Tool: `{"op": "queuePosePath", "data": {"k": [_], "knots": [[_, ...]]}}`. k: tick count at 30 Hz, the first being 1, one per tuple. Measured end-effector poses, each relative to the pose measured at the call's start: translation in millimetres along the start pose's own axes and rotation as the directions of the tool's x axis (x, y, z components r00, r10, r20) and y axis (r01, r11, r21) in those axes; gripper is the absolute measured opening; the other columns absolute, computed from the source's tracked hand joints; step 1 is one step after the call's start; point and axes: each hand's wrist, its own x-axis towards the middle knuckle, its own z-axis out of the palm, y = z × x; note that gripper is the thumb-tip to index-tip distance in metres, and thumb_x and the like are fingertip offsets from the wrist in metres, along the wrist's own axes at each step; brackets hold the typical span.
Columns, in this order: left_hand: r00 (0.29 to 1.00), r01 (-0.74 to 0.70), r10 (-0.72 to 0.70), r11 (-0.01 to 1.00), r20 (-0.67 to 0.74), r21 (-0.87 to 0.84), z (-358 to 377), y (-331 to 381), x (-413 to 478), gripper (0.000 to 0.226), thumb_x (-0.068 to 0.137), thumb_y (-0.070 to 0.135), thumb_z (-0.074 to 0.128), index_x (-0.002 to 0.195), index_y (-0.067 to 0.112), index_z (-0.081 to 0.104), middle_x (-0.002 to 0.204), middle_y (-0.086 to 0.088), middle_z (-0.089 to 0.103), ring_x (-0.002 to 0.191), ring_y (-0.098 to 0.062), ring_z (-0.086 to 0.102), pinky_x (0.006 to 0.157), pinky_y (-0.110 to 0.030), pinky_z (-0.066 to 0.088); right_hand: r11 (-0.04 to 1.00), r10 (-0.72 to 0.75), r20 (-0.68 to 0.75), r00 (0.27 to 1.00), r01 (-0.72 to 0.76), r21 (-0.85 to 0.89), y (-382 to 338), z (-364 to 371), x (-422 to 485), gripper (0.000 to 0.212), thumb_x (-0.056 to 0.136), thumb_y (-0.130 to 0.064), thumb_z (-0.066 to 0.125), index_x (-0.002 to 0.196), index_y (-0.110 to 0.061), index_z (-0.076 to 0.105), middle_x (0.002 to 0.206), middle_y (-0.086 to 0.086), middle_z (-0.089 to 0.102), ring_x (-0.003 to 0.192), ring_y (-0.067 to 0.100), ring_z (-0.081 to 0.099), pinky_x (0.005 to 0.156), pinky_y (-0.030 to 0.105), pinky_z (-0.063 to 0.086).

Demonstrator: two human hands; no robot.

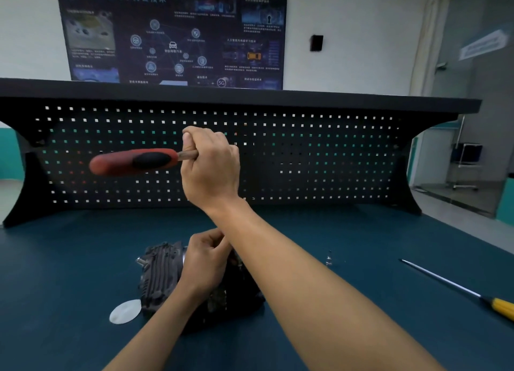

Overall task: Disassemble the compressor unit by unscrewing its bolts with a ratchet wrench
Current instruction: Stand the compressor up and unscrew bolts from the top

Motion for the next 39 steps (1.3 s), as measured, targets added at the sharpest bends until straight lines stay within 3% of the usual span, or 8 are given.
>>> {"op": "queuePosePath", "data": {"k": [8,10,14,17,25,30,34,39], "knots": [[0.988,0.025,-0.009,0.995,0.155,-0.102,-2.6,5.4,-2.1,0.043,0.091,0.049,0.056,0.071,0.013,0.066,0.069,-0.021,0.059,0.062,-0.027,0.051,0.061,-0.04,0.042,0.965,0.192,0.07,0.979,-0.201,0.166,4.0,-1.0,4.9,0.029,0.101,-0.022,0.044,0.087,-0.014,0.067,0.085,-0.002,0.066,0.084,0.019,0.056,0.071,0.037,0.046],[0.985,0.047,-0.028,0.993,0.172,-0.109,-4.3,7.4,-2.8,0.044,0.099,0.05,0.049,0.078,0.017,0.071,0.073,-0.014,0.064,0.064,-0.033,0.05,0.063,-0.044,0.042,0.914,0.277,0.093,0.956,-0.292,0.281,8.8,-4.3,6.8,0.027,0.098,-0.015,0.048,0.078,-0.02,0.066,0.077,-0.003,0.064,0.079,0.021,0.058,0.068,0.036,0.046],[0.975,0.119,-0.095,0.987,0.199,-0.111,-4.2,9.1,-3.7,0.049,0.098,0.05,0.046,0.102,0.01,0.073,0.094,-0.017,0.074,0.084,-0.035,0.068,0.082,-0.048,0.055,0.683,0.463,0.16,0.872,-0.466,0.562,17.7,-15.0,13.4,0.028,0.103,-0.017,0.048,0.085,-0.011,0.068,0.075,-0.001,0.065,0.071,0.008,0.062,0.071,0.03,0.05],[0.973,0.152,-0.122,0.977,0.196,-0.147,-2.7,11.6,-4.0,0.051,0.091,0.05,0.049,0.098,0.005,0.071,0.085,-0.018,0.073,0.072,-0.024,0.064,0.068,-0.032,0.052,0.53,0.504,0.304,0.808,-0.567,0.63,24.5,-25.5,17.7,0.034,0.107,-0.027,0.041,0.09,-0.018,0.068,0.083,-0.004,0.07,0.08,0.003,0.065,0.06,0.023,0.05],[0.962,0.151,-0.111,0.977,0.248,-0.149,-2.3,15.1,-5.0,0.047,0.094,0.045,0.041,0.11,0.011,0.07,0.093,-0.015,0.075,0.075,-0.02,0.065,0.07,-0.03,0.046,-0.044,0.399,0.644,0.653,-0.688,0.724,38.2,-42.9,22.6,0.049,0.108,-0.044,0.03,0.103,-0.015,0.068,0.086,-0.002,0.072,0.094,0.02,0.073,0.061,0.027,0.051],[0.959,0.166,-0.125,0.975,0.255,-0.148,-1.0,15.3,-3.0,0.05,0.095,0.044,0.04,0.107,0.005,0.069,0.09,-0.015,0.074,0.073,-0.021,0.063,0.072,-0.034,0.044,-0.249,0.358,0.723,0.591,-0.686,0.684,54.8,-46.3,21.5,0.051,0.106,-0.044,0.03,0.101,-0.013,0.07,0.091,0.0,0.073,0.095,0.024,0.074,0.063,0.027,0.054],[0.956,0.176,-0.131,0.971,0.262,-0.16,0.0,16.4,-2.6,0.043,0.092,0.036,0.05,0.101,-0.002,0.067,0.086,-0.015,0.073,0.071,-0.019,0.064,0.071,-0.031,0.052,-0.213,0.393,0.752,0.53,-0.743,0.635,64.5,-48.8,21.6,0.045,0.106,-0.039,0.032,0.099,-0.013,0.068,0.096,0.004,0.076,0.088,0.022,0.075,0.062,0.026,0.054],[0.965,0.161,-0.125,0.976,0.231,-0.146,-1.9,16.8,-4.0,0.04,0.092,0.036,0.054,0.096,-0.001,0.069,0.086,-0.016,0.073,0.074,-0.022,0.066,0.074,-0.037,0.053,0.063,0.512,0.65,0.562,-0.779,0.624,62.1,-48.4,20.2,0.043,0.105,-0.037,0.031,0.097,-0.011,0.065,0.087,0.009,0.075,0.075,0.025,0.073,0.059,0.027,0.05]]}}
